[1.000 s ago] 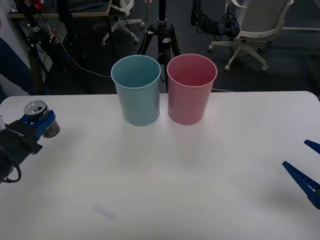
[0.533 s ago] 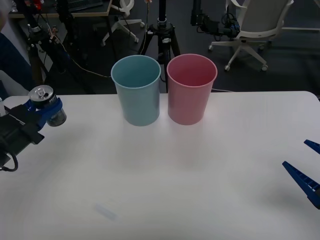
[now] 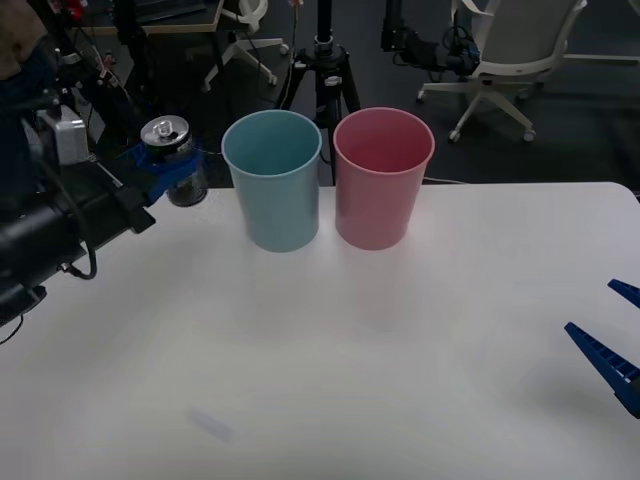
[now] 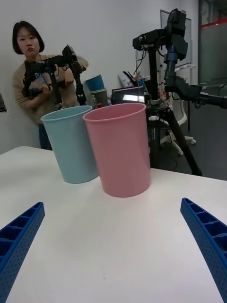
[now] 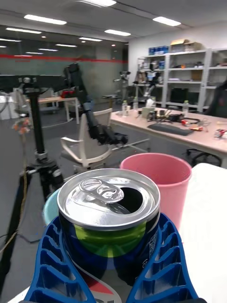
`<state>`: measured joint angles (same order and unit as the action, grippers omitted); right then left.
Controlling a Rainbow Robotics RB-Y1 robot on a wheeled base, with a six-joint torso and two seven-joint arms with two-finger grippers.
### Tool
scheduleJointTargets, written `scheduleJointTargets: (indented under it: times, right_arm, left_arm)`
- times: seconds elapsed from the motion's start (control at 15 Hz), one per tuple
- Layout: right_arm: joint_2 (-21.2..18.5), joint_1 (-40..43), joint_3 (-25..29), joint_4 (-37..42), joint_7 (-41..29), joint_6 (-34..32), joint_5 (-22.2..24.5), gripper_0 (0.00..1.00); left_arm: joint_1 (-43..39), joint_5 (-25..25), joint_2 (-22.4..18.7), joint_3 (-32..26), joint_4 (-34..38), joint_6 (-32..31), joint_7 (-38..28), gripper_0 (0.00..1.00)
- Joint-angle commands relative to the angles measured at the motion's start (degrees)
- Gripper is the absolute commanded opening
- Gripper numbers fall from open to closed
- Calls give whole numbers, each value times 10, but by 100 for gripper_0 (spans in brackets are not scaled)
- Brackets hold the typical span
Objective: Grasp the object on the table and drop it into the matching bin: aluminum can to the light blue bin, PET bottle to the pink bin.
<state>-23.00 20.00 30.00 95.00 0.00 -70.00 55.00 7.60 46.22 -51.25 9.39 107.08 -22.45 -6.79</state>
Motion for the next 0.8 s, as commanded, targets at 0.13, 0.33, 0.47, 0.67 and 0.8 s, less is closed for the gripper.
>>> scheduleJointTargets:
  times: [0.13, 0.33, 0.47, 0.67, 0.8]
  right_arm:
    - [0, 0, 0, 0, 0, 0, 0, 100]
    - [0, 0, 0, 0, 0, 0, 0, 100]
    - [0, 0, 0, 0, 0, 0, 0, 100]
    - [0, 0, 0, 0, 0, 0, 0, 100]
    - [0, 0, 0, 0, 0, 0, 0, 100]
  left_arm:
    - [166, -7, -5, 110, -90, 0, -14, 0]
    - [291, -42, 0, 194, -194, 0, -11, 0]
    - [330, -39, 31, 205, -249, -1, -9, 0]
    - [375, -25, 73, 205, -333, -17, -5, 0]
    - [400, -14, 99, 205, -384, -21, 0, 0]
